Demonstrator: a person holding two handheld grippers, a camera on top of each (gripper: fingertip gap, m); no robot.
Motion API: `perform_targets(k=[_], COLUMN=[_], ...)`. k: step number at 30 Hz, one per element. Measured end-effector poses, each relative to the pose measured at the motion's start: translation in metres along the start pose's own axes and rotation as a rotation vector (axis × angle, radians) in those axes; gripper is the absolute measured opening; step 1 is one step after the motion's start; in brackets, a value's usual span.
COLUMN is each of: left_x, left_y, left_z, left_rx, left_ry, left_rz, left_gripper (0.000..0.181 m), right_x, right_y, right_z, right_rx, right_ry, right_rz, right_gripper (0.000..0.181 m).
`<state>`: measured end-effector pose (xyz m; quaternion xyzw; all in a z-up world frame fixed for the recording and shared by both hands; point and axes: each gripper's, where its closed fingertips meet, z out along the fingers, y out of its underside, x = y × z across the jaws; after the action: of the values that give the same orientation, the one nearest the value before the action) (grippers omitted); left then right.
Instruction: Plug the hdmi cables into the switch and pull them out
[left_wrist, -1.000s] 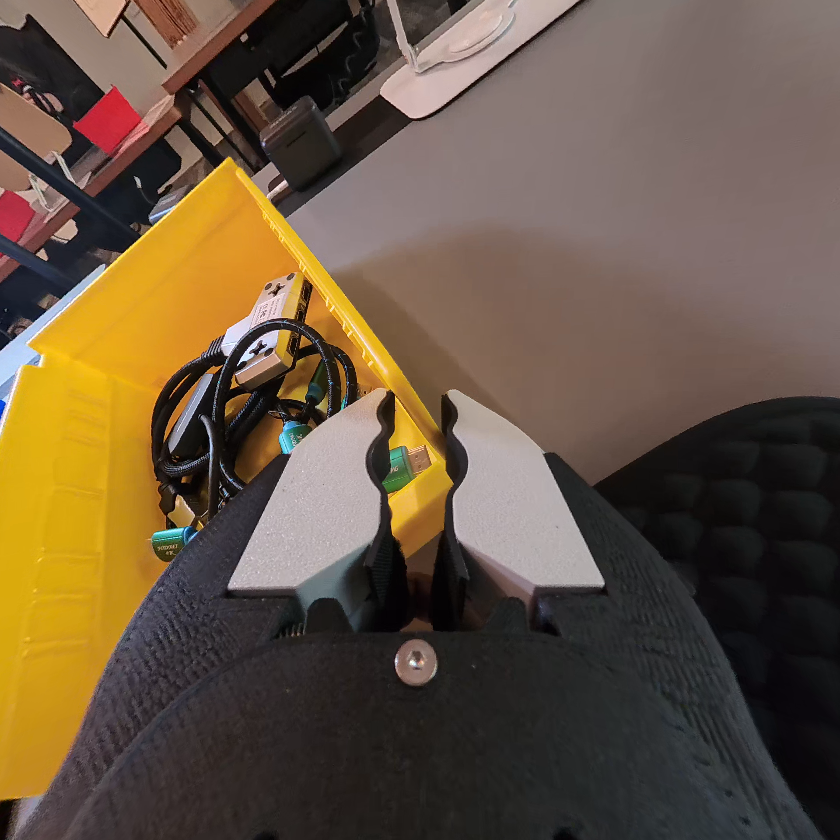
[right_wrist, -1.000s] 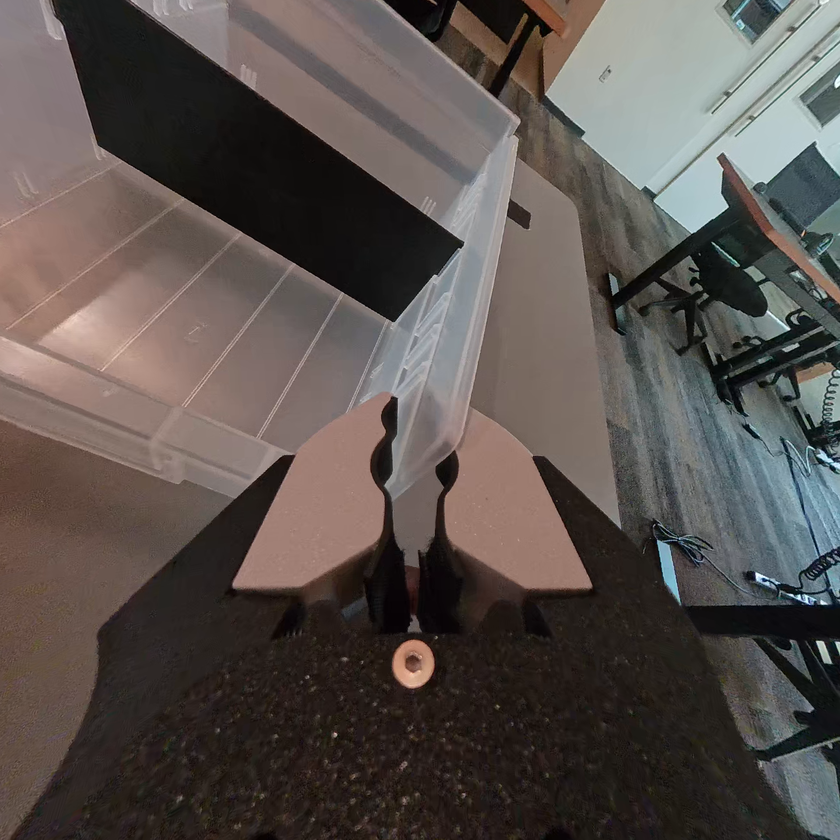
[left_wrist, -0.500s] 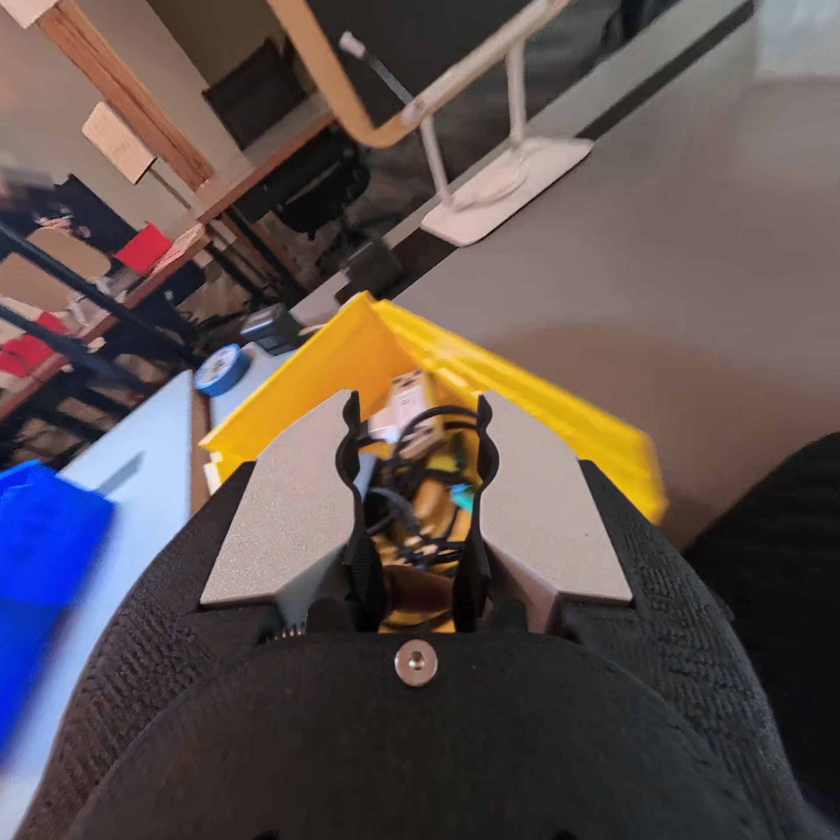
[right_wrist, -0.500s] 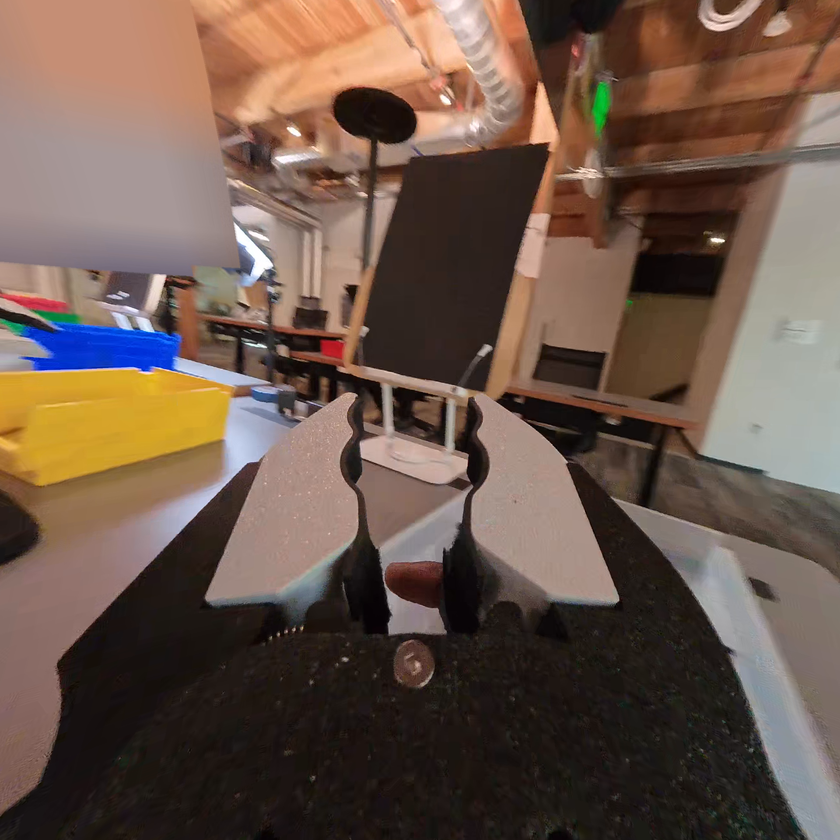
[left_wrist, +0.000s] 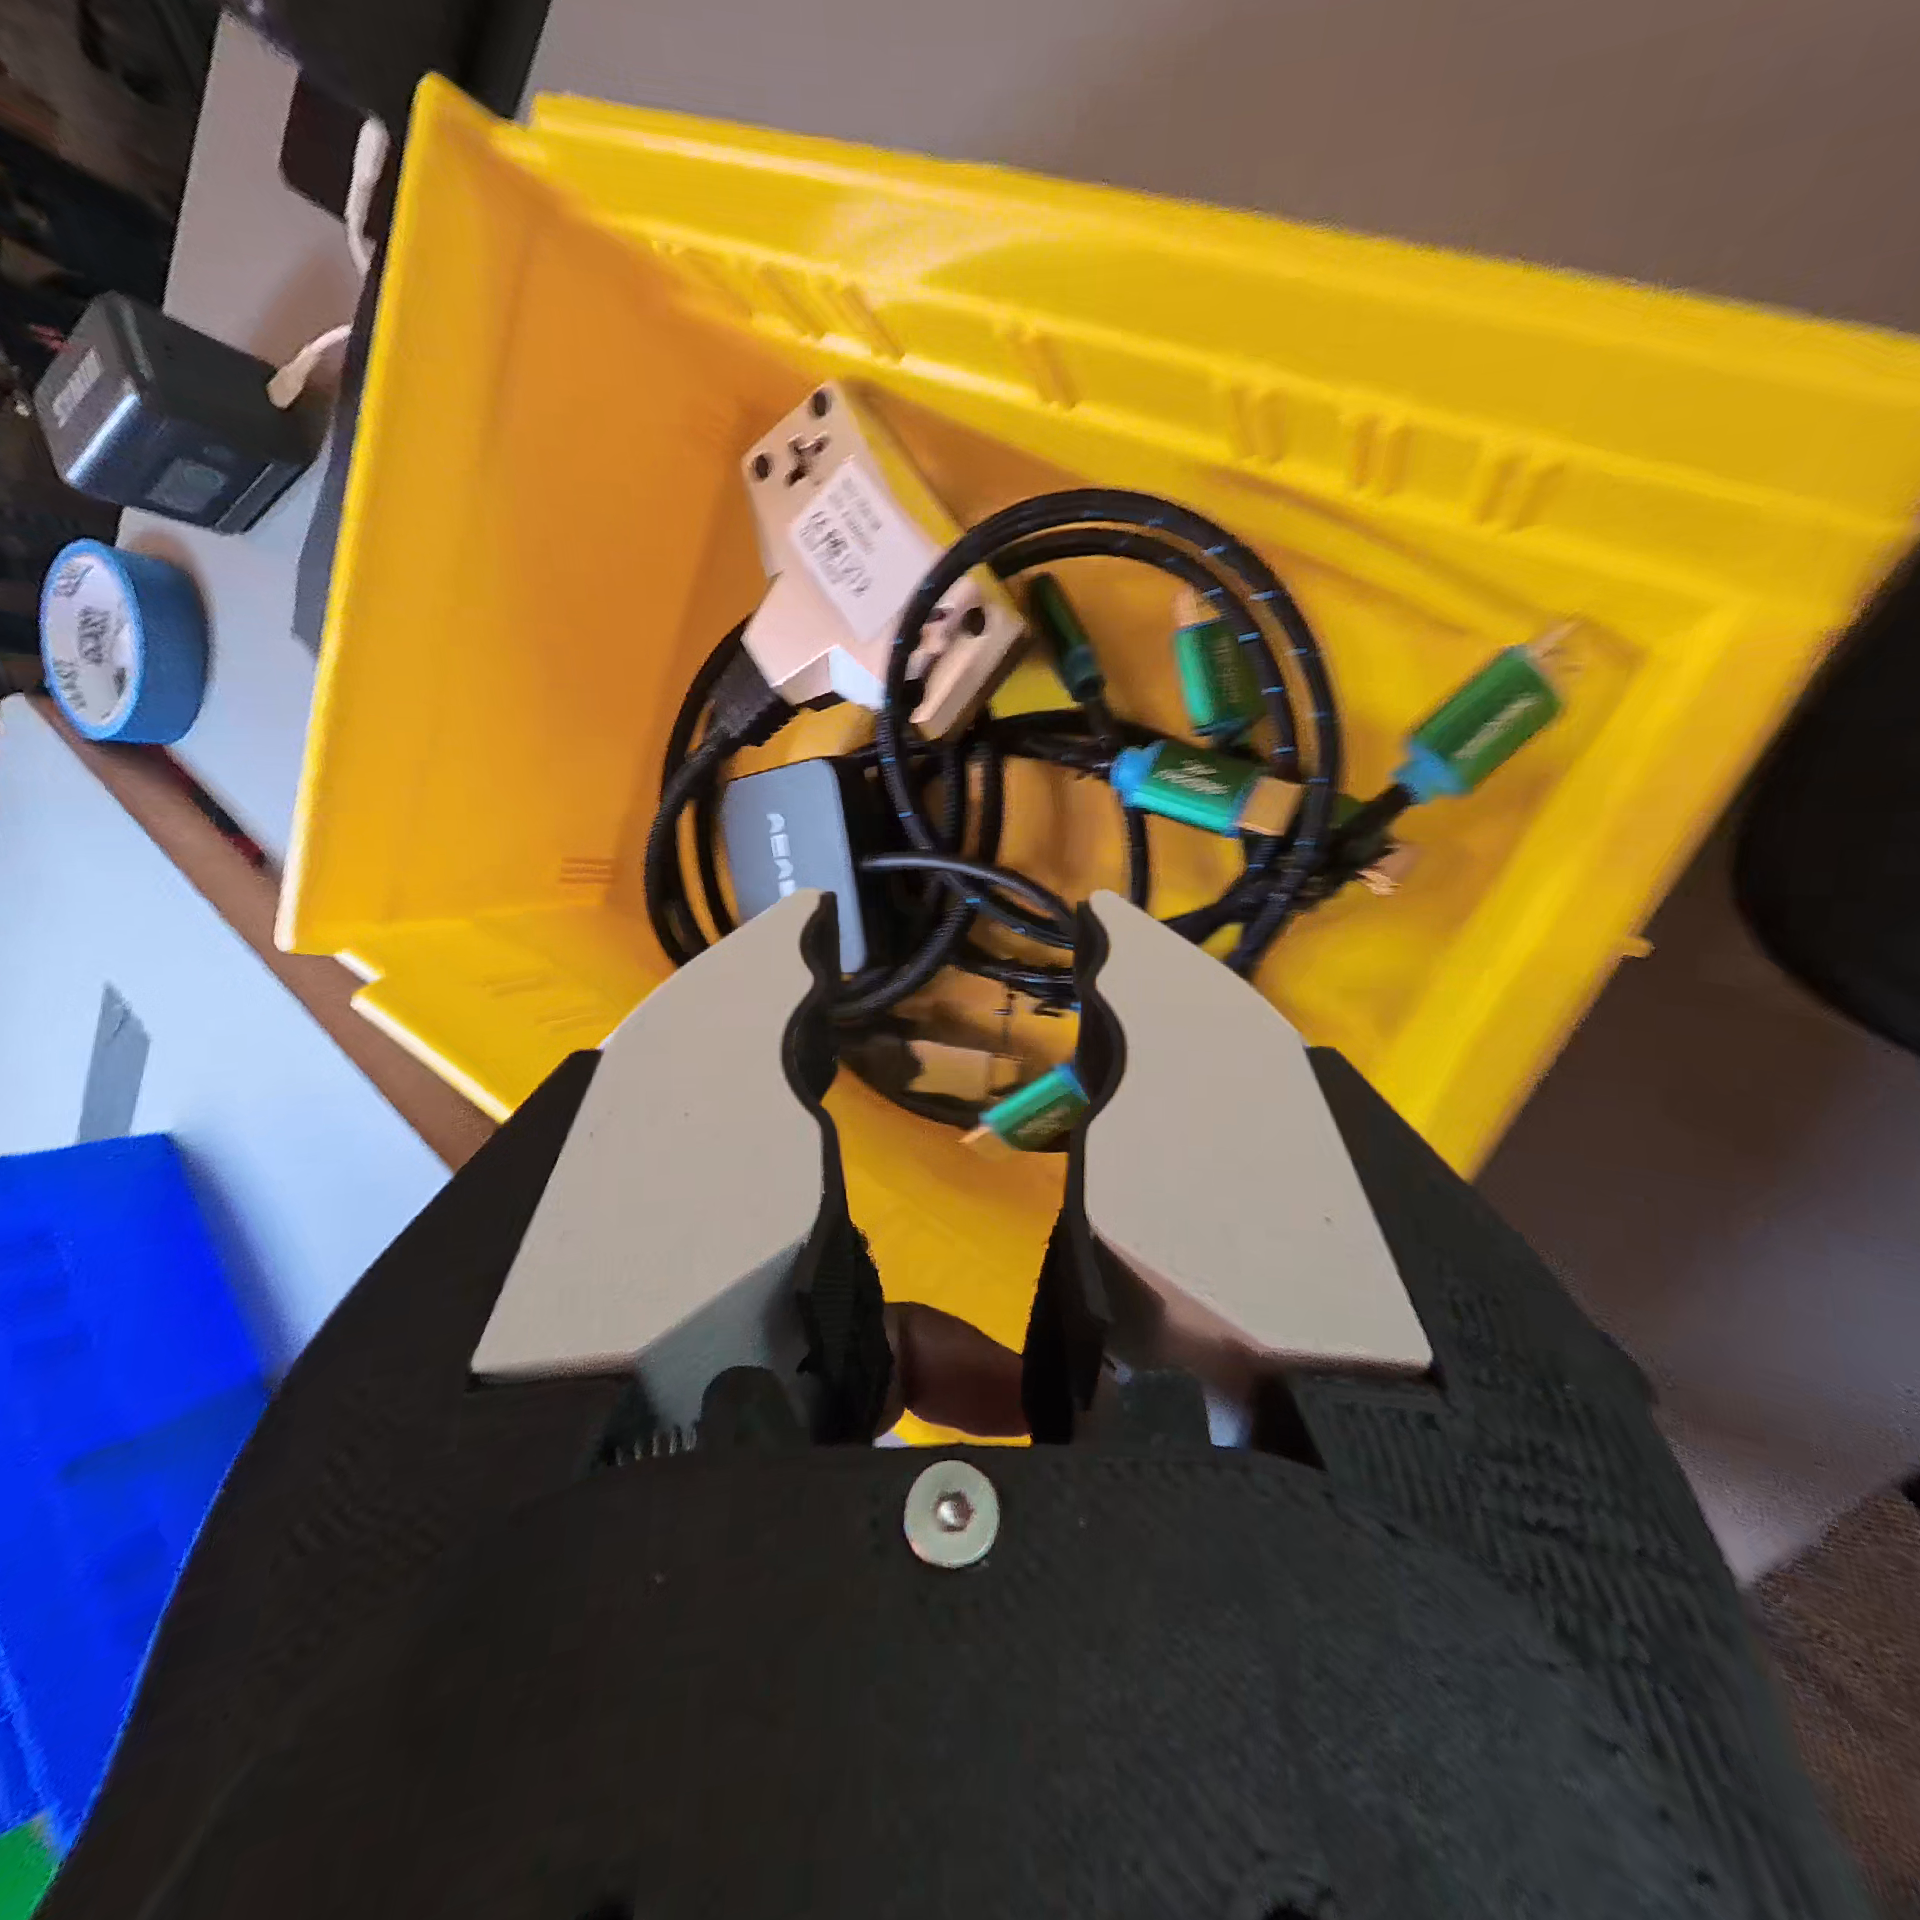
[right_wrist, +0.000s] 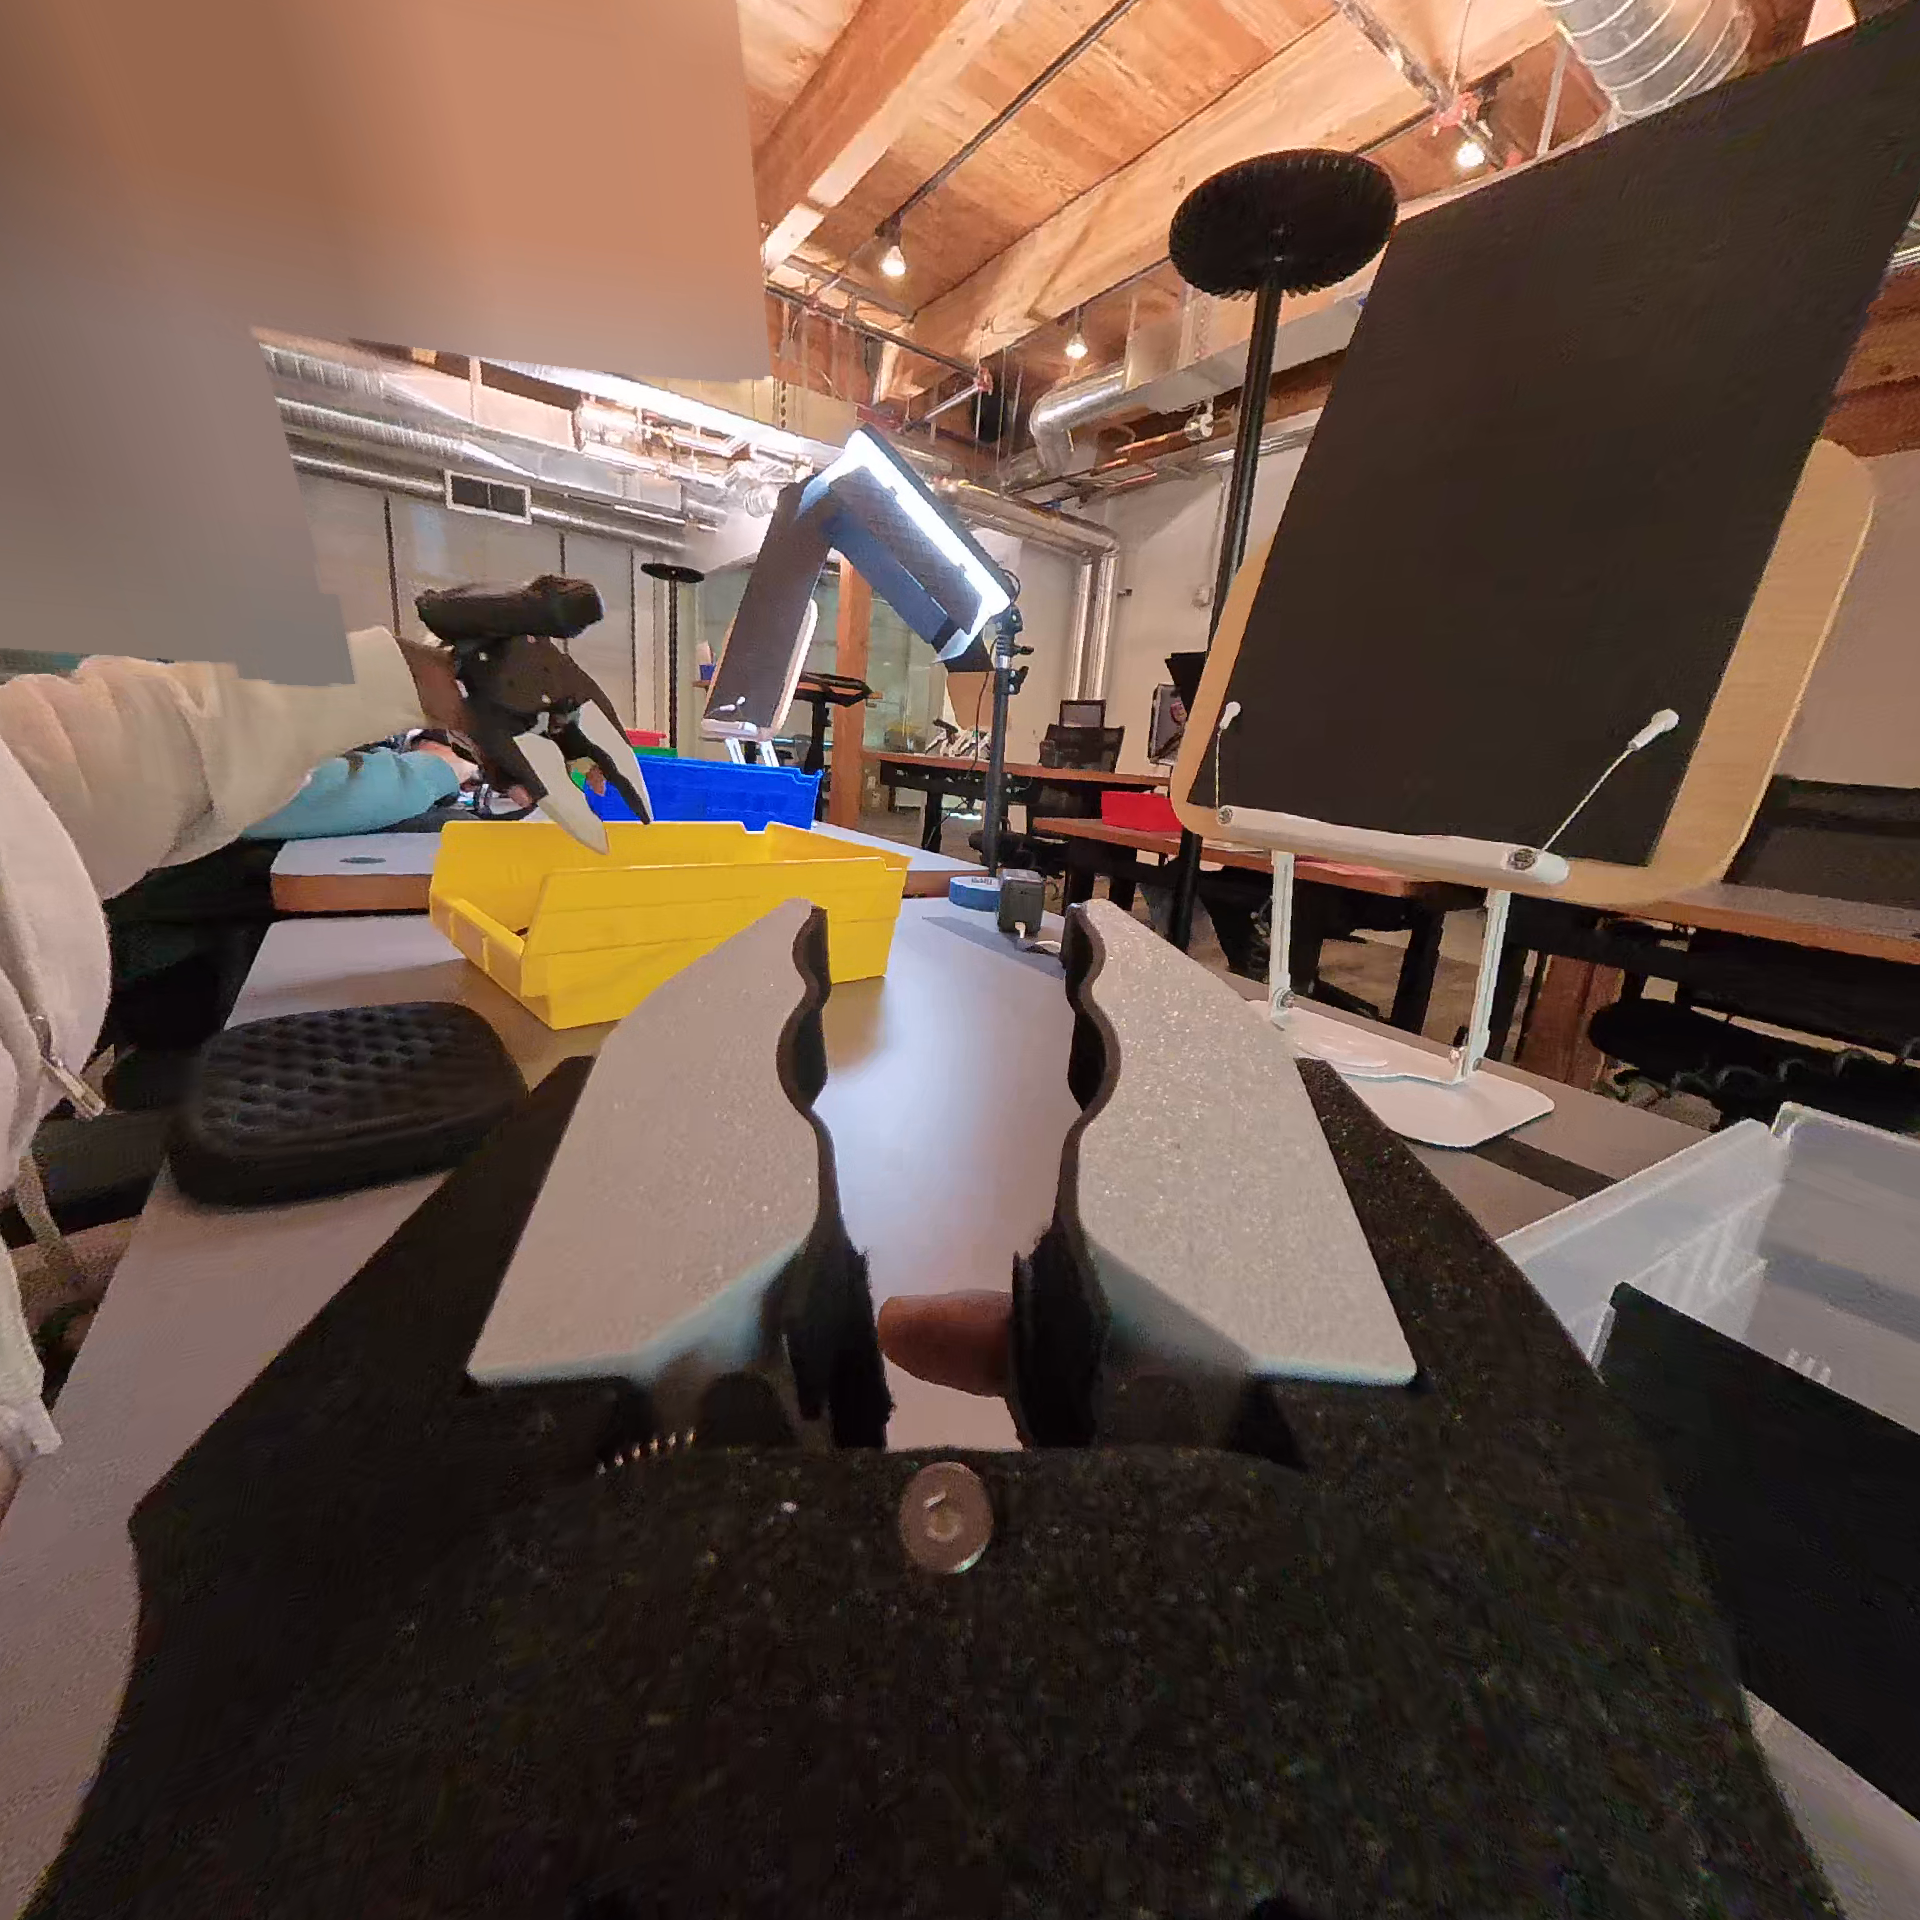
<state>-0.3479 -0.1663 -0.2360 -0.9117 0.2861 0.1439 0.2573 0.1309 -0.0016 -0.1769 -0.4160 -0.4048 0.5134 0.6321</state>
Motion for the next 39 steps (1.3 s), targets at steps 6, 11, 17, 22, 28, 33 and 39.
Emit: perform_targets(k=[6,11,17,22,28,33,39], left_x=[-0.031,-0.038,-0.031,-0.047,-0.052,-0.055,-0.049], left_y=[0.032,0.036,0.039,0.047,0.046,0.026,-0.015], left_z=[0.04,0.062,0.069,0.079,0.078,0.033,-0.032], left_rx=[-0.205,-0.192,-0.176,-0.234,-0.263,-0.037,0.319], left_ry=[0.069,0.05,0.085,-0.106,-0.232,-0.28,-0.33], left_rz=[0.198,0.407,0.263,0.31,0.403,0.171,-0.006], left_gripper=[0.034,0.03,0.046,0.044,0.014,0.013,0.012], right_x=[0.004,0.008,0.008,0.008,0.009,0.009,0.007], right_y=[0.006,0.011,0.025,0.034,0.033,0.031,0.03], right_z=[0.0,-0.001,0.003,0.005,0.004,0.003,0.004], right_rx=[-0.032,-0.055,-0.138,-0.191,-0.186,-0.178,-0.179], right_ry=[0.028,0.05,0.053,0.053,0.062,0.066,0.061], right_rz=[-0.033,-0.036,-0.072,-0.102,-0.103,-0.104,-0.111], right_gripper=[0.044,0.043,0.043,0.043,0.042,0.042,0.041])
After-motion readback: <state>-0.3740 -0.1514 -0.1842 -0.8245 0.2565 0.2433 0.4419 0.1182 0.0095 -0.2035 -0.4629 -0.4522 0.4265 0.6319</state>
